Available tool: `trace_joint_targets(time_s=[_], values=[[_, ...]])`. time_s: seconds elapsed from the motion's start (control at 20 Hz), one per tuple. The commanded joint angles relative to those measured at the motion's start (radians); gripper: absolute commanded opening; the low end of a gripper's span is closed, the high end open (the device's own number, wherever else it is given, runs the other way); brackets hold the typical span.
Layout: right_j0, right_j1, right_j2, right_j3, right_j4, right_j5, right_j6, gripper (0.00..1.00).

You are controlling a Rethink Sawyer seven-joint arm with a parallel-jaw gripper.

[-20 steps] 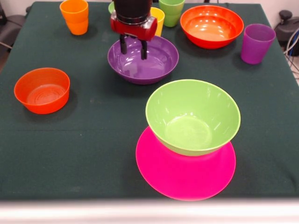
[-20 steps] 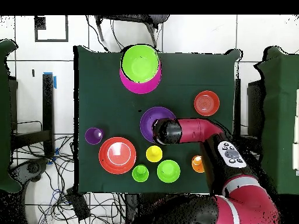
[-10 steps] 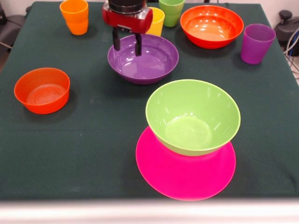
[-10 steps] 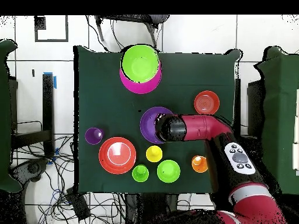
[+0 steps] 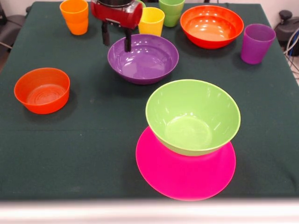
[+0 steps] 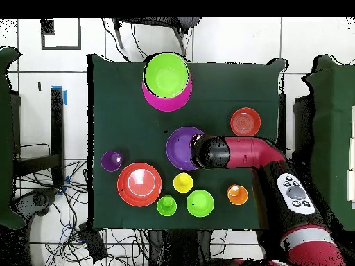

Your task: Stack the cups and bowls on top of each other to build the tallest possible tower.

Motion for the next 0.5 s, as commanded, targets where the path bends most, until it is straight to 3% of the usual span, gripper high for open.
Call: trace_joint_targets(time_s=[0.05,0.5], values=[[-0.026,0.066,0.078,-0.006,-0.065,0.098,-0.219,1.00],[-0.029,0.145,0.069,-0.034,-0.107,0.040,-0.202,1.00]])
